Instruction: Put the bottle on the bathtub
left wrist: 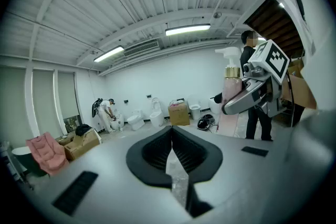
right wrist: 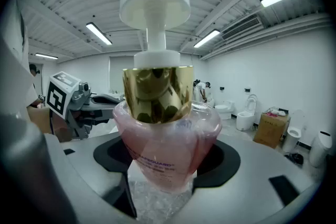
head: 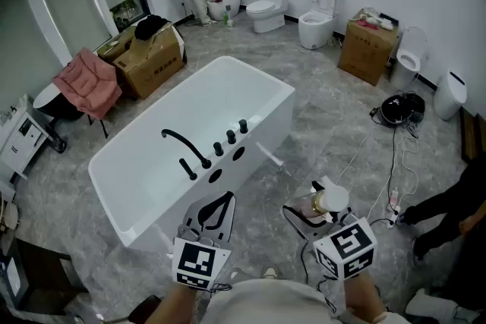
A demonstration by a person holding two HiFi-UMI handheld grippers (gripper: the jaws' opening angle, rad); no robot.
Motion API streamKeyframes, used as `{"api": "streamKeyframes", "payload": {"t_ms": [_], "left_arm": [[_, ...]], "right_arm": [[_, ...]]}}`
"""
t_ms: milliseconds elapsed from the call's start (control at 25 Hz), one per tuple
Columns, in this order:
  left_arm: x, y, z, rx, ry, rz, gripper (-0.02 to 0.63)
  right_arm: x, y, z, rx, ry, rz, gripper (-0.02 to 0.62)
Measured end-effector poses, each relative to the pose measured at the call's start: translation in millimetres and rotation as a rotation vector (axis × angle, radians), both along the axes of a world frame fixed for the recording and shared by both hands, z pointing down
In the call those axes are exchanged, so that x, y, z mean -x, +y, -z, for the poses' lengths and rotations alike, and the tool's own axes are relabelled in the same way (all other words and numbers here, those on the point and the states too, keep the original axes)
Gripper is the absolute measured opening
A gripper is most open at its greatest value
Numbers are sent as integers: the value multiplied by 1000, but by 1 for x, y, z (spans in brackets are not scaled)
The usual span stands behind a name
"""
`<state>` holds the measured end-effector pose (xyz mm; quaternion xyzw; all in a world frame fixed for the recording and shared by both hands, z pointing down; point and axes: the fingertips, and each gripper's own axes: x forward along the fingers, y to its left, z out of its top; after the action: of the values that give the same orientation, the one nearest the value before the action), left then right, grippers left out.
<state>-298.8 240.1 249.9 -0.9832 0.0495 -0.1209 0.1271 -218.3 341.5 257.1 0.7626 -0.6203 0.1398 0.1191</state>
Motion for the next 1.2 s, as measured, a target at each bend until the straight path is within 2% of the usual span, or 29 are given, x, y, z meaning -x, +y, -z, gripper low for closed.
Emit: {"api": "streamKeyframes", "payload": {"t_ms": [240,440,640,920,1200], "left_arm": [[-6,11,-3,5,-1,6,20],[-14,17,3,12,21,26,20],[-15,15,-5,24,4,29,20],[-44,12,-21,35,-8,9,20],[-82,-29,-44,35,-24,9,20]], "right_arm": [[2,12,10,-21,6,38,348],[-15,22,2,19,25,22,348],[-24,23,3,10,-3,9,348],[-49,22,-20,42,-12,-6,348],[-89,-10,-43,52,-22,-21,348]]}}
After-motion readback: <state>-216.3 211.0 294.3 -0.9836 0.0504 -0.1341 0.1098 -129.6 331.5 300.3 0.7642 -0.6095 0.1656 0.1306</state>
